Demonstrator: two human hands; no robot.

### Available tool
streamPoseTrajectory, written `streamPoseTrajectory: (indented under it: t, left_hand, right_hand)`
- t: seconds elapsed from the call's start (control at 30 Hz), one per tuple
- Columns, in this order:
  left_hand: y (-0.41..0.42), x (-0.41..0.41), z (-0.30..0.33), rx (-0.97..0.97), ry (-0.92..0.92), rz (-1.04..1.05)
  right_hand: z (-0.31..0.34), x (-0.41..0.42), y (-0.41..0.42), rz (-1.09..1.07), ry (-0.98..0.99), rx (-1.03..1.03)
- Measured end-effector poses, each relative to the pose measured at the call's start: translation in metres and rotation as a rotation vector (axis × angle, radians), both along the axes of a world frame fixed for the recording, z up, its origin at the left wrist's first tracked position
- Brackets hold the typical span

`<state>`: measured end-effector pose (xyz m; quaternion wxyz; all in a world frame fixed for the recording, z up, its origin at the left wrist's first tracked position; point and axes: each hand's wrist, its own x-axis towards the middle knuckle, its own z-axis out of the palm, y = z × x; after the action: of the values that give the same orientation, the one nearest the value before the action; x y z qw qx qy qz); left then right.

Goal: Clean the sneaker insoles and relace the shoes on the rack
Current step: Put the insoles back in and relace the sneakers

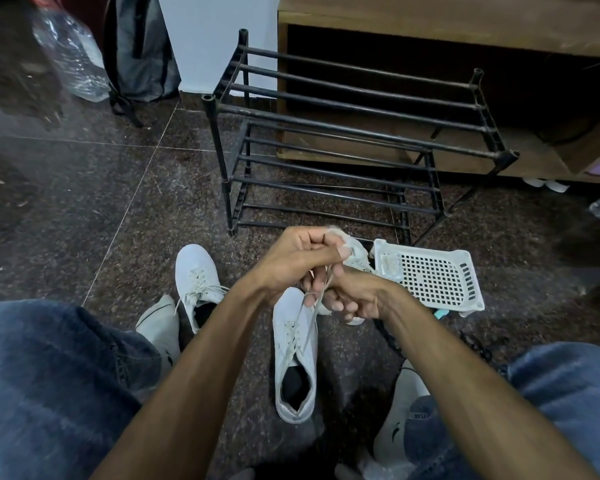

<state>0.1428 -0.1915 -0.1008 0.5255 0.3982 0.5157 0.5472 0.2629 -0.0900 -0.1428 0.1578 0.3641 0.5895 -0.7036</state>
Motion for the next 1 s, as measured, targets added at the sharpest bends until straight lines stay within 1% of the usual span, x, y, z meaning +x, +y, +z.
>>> streamPoseTrajectory:
  t: [0.07, 0.2, 0.27, 0.33, 0.4, 0.47, 0.6, 0.8, 0.9, 1.0]
  left_hand:
    - [0.001, 0.000, 0.003, 0.033, -0.040, 0.000]
    - [0.002, 0.000, 0.010, 0.069, -0.064, 0.063]
    - [0.002, -0.002, 0.012, 0.083, -0.058, 0.103]
    - [0.002, -0.005, 0.011, 0.093, -0.039, 0.138]
    - [0.004, -0.008, 0.010, 0.100, -0.036, 0.158]
    - [0.007, -0.010, 0.011, 0.103, -0.036, 0.176]
    - [0.015, -0.009, 0.019, 0.110, -0.015, 0.204]
    - [0.022, -0.015, 0.027, 0.094, 0.086, 0.243]
    - [0.024, -0.018, 0.029, 0.080, 0.156, 0.269]
    - [0.025, -0.019, 0.025, 0.066, 0.135, 0.229]
  right_hand:
    - [0.009, -0.001, 0.001, -0.035, 0.059, -0.022]
    - [0.017, -0.001, 0.015, -0.035, 0.083, -0.002]
    - [0.019, 0.002, 0.024, -0.094, 0.106, 0.005]
    - [0.023, 0.006, 0.032, -0.132, 0.173, 0.044]
    - [0.029, 0.009, 0.038, -0.084, 0.249, 0.131]
    - [0.035, 0.009, 0.039, 0.011, 0.290, 0.187]
    - [0.041, 0.005, 0.033, 0.129, 0.284, 0.202]
    - [0.058, -0.002, 0.030, 0.108, 0.279, 0.388]
    - [0.072, -0.002, 0.034, 0.048, 0.249, 0.378]
    - [0.081, 0.000, 0.037, 0.003, 0.275, 0.317]
